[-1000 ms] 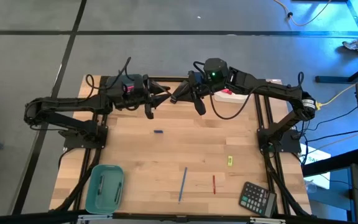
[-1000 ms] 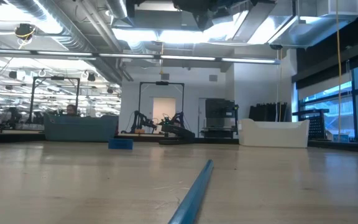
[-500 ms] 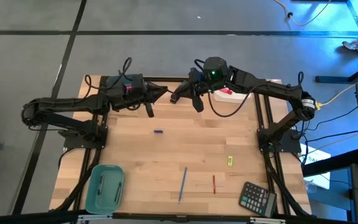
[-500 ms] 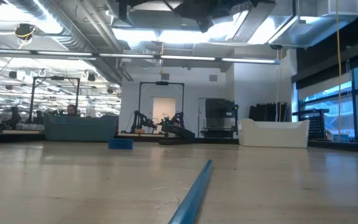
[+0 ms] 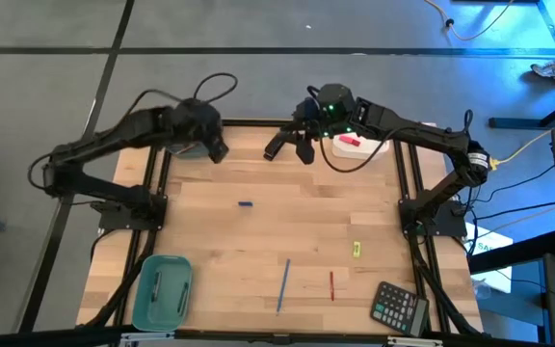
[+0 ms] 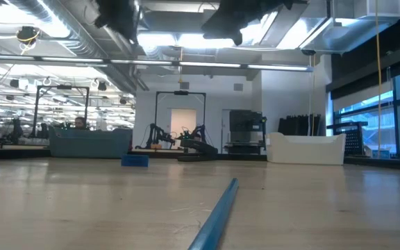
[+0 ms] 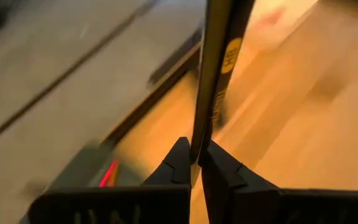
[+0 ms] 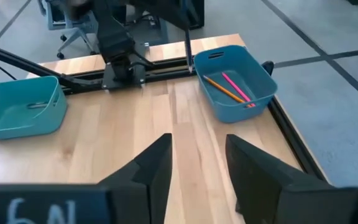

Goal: Sort crayons/erasers/pens/pencils in bins
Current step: Put the black pencil into the blue bin

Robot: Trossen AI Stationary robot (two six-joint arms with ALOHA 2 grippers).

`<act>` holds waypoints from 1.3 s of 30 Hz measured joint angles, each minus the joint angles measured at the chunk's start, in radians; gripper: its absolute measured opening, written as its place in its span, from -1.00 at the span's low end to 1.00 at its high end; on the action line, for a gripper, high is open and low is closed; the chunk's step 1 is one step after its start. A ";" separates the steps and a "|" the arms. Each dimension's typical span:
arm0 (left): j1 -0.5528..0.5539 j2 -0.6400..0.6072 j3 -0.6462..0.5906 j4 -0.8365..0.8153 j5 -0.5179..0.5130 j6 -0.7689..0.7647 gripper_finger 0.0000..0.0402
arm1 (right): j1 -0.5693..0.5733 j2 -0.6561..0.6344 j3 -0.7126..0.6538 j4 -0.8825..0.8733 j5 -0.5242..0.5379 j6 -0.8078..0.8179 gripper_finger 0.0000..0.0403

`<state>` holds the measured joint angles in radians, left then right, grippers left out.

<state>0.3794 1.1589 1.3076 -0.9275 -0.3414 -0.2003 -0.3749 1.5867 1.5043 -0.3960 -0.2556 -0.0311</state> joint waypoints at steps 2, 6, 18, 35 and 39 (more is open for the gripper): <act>0.050 0.042 0.040 -0.107 0.004 -0.001 -0.97 | -0.002 0.000 0.000 0.001 0.000 -0.001 -0.24; 0.146 0.126 0.085 -0.239 0.036 0.004 -0.97 | -0.002 0.000 0.000 0.001 0.000 -0.003 -0.24; 0.300 0.356 0.086 -0.342 0.077 0.162 -0.97 | -0.002 -0.001 0.000 -0.058 -0.007 0.026 -0.24; 0.455 0.563 0.085 -0.317 -0.064 0.432 -0.96 | 0.001 -0.001 0.000 -0.098 0.001 0.054 -0.24; 0.491 0.612 0.085 -0.299 -0.045 0.440 -0.90 | 0.003 -0.001 0.000 -0.108 0.002 0.057 -0.24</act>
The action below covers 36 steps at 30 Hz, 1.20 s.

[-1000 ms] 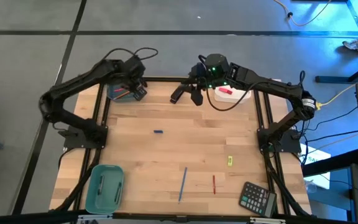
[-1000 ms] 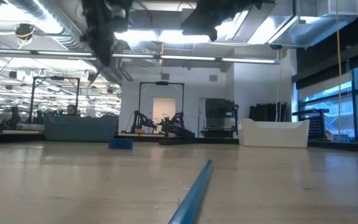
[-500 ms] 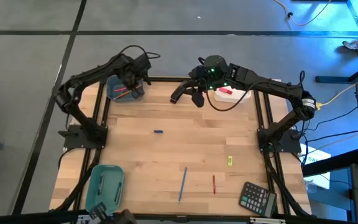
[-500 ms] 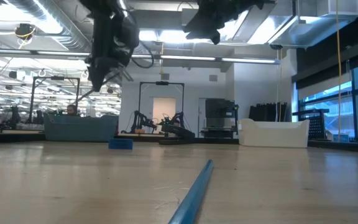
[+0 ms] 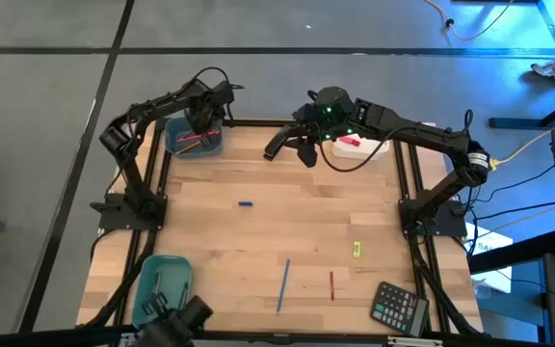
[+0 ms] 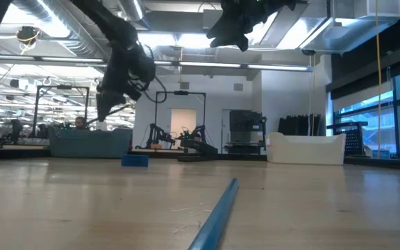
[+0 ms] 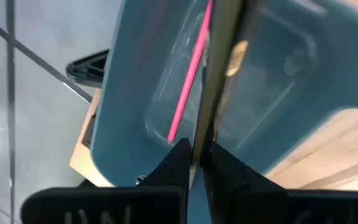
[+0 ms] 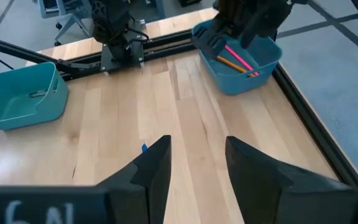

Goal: Sort crayons/erasers/pens/pencils in bins
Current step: Put the black pencil into the blue bin, then put the blue pencil into the blue bin

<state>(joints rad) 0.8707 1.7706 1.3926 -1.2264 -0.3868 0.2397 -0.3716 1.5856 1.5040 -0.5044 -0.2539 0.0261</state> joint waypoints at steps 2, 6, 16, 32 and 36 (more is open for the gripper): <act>0.011 0.019 0.000 -0.005 0.001 -0.001 -0.85 | 0.004 0.000 0.000 -0.012 0.001 0.000 -0.24; 0.025 0.048 0.000 -0.017 0.005 0.007 -0.78 | 0.016 0.000 0.000 -0.037 0.010 -0.001 -0.24; 0.045 0.054 0.000 -0.034 0.006 -0.009 -0.62 | 0.029 0.000 -0.001 -0.060 0.062 -0.007 -0.24; -0.091 -0.097 0.000 -0.173 0.052 -0.183 -0.43 | 0.072 0.130 -0.002 -0.025 -0.138 -0.133 -0.23; -0.129 -0.210 0.000 -0.125 0.145 -0.185 -0.43 | 0.115 0.174 -0.002 0.032 -0.140 -0.146 -0.23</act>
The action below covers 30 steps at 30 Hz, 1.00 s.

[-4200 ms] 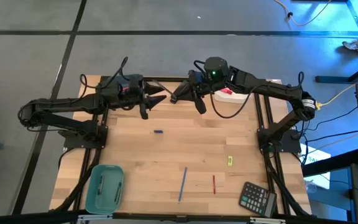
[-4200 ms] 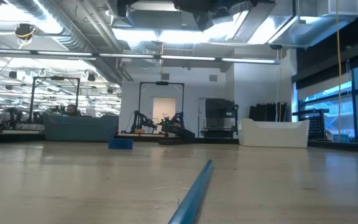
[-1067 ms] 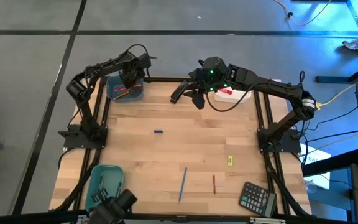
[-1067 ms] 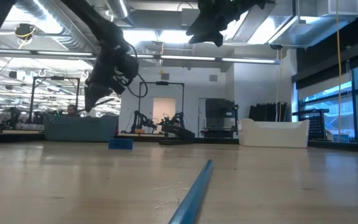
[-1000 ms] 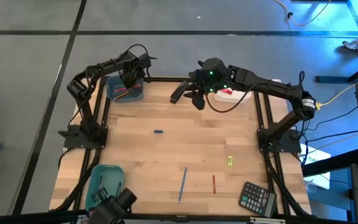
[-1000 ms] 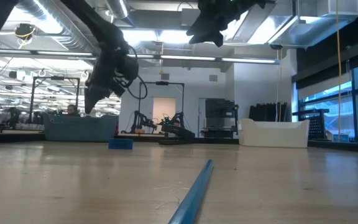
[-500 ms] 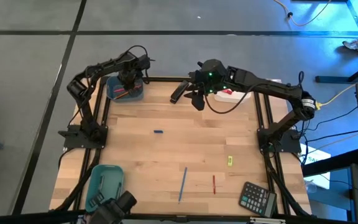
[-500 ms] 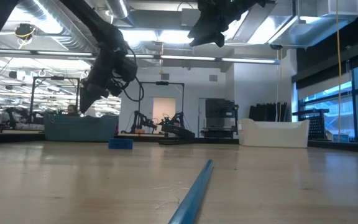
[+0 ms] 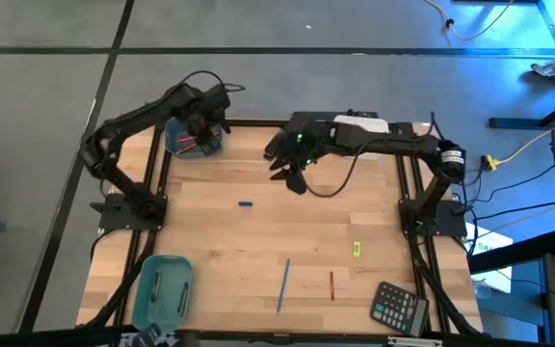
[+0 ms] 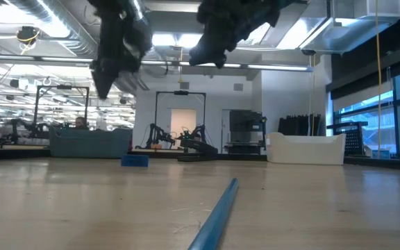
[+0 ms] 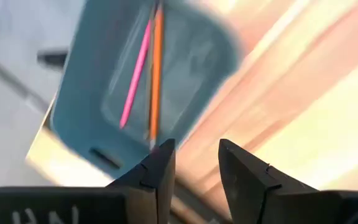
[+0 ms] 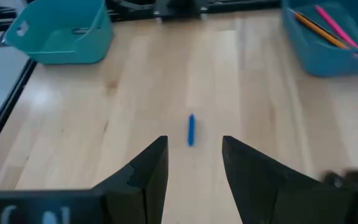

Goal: Sort crayons/erasers/pens/pencils in bins
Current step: Put the blue pencil into the blue bin

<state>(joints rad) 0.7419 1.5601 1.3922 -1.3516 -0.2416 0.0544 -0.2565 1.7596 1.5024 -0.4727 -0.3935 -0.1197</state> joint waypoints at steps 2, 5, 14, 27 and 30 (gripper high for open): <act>-0.021 -0.056 0.000 0.033 0.047 0.001 -0.44 | 0.023 0.020 0.000 0.035 0.000 -0.021 -0.23; -0.054 -0.135 0.000 0.089 0.106 0.006 -0.44 | 0.058 0.039 0.000 0.081 0.000 -0.043 -0.23; -0.185 -0.263 0.000 0.244 0.235 0.041 -0.44 | 0.179 0.120 0.000 0.054 -0.002 -0.155 -0.24; -0.411 -0.262 0.000 0.351 0.260 0.110 -0.44 | 0.417 0.234 0.000 -0.121 -0.030 -0.386 -0.24; -0.438 -0.262 0.000 0.375 0.259 0.082 -0.44 | 0.441 0.251 0.000 -0.166 -0.029 -0.432 -0.24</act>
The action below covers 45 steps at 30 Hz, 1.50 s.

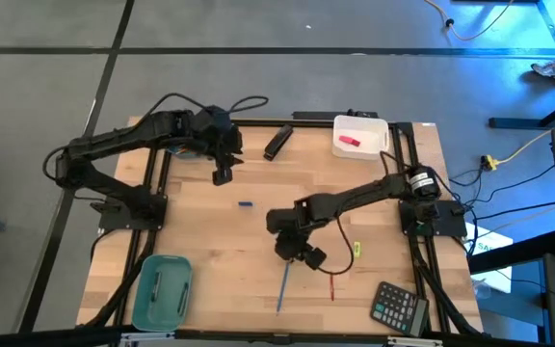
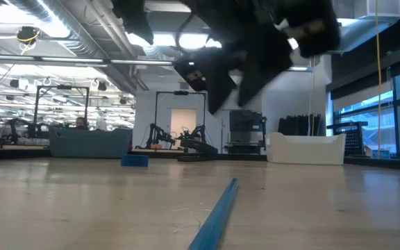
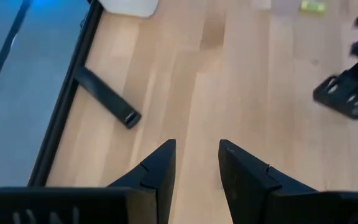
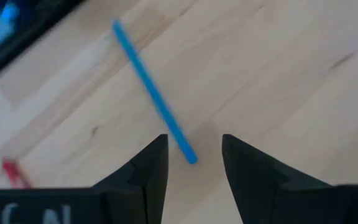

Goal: Sort crayons/erasers/pens/pencils in bins
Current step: Put the blue pencil into the blue bin

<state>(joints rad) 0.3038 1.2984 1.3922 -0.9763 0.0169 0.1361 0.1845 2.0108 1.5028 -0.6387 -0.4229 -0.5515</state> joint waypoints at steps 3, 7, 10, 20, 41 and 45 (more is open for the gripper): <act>-0.025 0.000 0.000 0.026 0.000 -0.040 -0.44 | 0.018 0.026 0.000 -0.014 0.002 -0.075 -0.24; -0.060 0.012 -0.002 0.067 -0.056 -0.120 -0.44 | 0.034 0.082 0.000 0.005 0.002 -0.131 -0.24; -0.084 0.018 -0.027 0.128 -0.142 -0.193 -0.44 | 0.046 0.126 0.000 0.050 0.023 -0.158 -0.24; -0.185 0.019 -0.077 0.121 -0.170 -0.428 -0.44 | 0.072 0.179 0.006 0.091 0.085 -0.185 -0.41; -0.360 -0.015 -0.077 0.106 -0.266 -0.677 -0.44 | 0.047 0.142 -0.005 0.042 0.105 -0.124 -0.83; -0.360 -0.069 -0.077 0.086 -0.267 -0.679 -0.44 | 0.018 0.070 -0.006 0.044 0.146 -0.107 -0.89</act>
<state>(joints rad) -0.0563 1.2293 1.3151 -0.8908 -0.2498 -0.5433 0.2021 2.0812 1.4971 -0.5946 -0.2768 -0.6589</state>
